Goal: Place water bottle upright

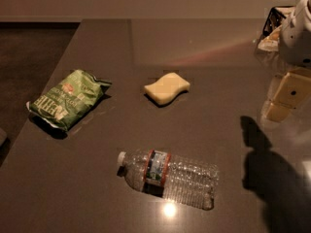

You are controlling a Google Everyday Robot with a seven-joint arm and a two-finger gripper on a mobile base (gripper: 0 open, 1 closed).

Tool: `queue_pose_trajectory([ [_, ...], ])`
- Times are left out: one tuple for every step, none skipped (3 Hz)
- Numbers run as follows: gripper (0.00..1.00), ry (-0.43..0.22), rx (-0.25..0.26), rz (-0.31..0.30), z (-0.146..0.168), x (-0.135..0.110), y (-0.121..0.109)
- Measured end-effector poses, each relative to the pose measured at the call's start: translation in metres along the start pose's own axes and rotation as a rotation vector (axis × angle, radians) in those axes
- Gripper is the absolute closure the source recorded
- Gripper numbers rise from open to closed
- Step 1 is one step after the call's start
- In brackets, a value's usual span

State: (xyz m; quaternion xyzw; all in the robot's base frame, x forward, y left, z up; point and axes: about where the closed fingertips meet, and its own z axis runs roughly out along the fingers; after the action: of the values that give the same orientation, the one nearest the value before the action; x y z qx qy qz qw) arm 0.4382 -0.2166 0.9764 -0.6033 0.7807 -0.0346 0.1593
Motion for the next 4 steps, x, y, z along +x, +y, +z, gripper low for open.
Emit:
queue_pose_trajectory([
  [0.0,0.0,0.0,0.0,0.0,0.0,0.0],
  [0.0,-0.014,-0.043,-0.031,0.008,-0.014,0.014],
  [0.0,-0.12,-0.166,-0.085,0.021,-0.053,0.052],
  [0.0,-0.195,-0.246,-0.098,0.025,-0.081,0.079],
])
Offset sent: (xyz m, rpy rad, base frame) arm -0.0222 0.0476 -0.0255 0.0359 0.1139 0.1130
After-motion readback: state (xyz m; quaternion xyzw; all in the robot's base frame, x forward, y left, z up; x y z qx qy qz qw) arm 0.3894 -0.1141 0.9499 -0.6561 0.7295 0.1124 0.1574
